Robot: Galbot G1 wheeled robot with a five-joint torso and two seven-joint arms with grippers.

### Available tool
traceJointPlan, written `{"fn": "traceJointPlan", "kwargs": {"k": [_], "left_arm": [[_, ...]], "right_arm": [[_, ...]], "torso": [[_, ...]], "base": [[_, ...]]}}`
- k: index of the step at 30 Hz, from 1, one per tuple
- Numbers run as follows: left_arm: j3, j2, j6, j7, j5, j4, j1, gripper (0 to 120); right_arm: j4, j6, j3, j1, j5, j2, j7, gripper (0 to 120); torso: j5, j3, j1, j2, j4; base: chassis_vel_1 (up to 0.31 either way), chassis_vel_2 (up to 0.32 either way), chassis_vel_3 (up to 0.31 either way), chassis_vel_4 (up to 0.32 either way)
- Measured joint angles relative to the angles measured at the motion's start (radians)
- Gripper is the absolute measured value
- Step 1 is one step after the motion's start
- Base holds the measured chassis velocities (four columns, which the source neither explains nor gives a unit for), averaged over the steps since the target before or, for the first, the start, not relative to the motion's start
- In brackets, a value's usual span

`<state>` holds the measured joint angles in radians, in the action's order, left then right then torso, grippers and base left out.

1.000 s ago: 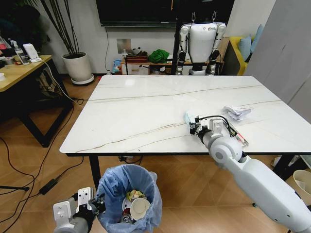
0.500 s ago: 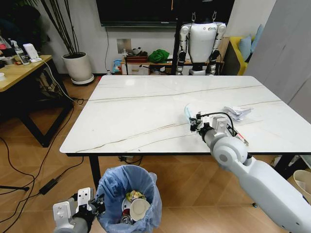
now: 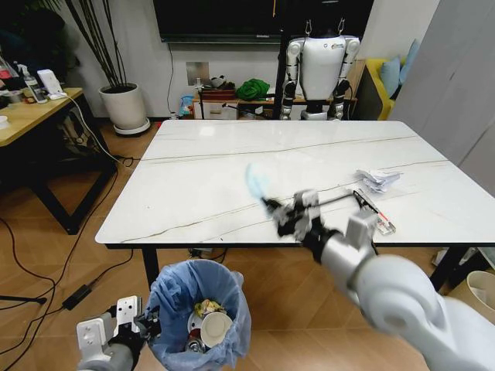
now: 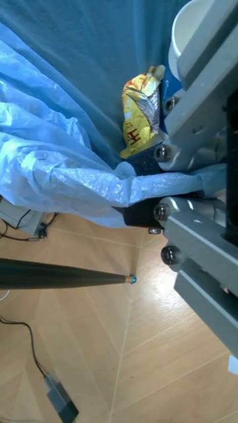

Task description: Pick up the trash bin and place the trash from the table into it.

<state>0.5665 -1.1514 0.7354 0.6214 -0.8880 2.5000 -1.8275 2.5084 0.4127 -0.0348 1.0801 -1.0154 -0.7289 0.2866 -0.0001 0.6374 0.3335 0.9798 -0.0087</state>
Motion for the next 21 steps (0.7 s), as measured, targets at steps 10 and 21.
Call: {"fn": "traceJointPlan", "kwargs": {"k": [10,21], "left_arm": [[-0.011,0.008,0.000,0.004,0.000,0.000,0.006,0],[-0.052,-0.009,0.000,0.016,0.007,0.000,0.008,0]], "right_arm": [[0.000,-0.021,0.072,0.238,0.285,0.026,-0.172,0],[-0.027,-0.052,0.208,0.165,0.354,0.068,-0.201,0]], "torso": [[0.0002,0.000,0.000,0.000,-0.0001],[0.0000,0.000,0.000,0.000,0.0002]], "base": [[0.000,0.000,0.000,0.000],[0.000,0.000,0.000,0.000]]}}
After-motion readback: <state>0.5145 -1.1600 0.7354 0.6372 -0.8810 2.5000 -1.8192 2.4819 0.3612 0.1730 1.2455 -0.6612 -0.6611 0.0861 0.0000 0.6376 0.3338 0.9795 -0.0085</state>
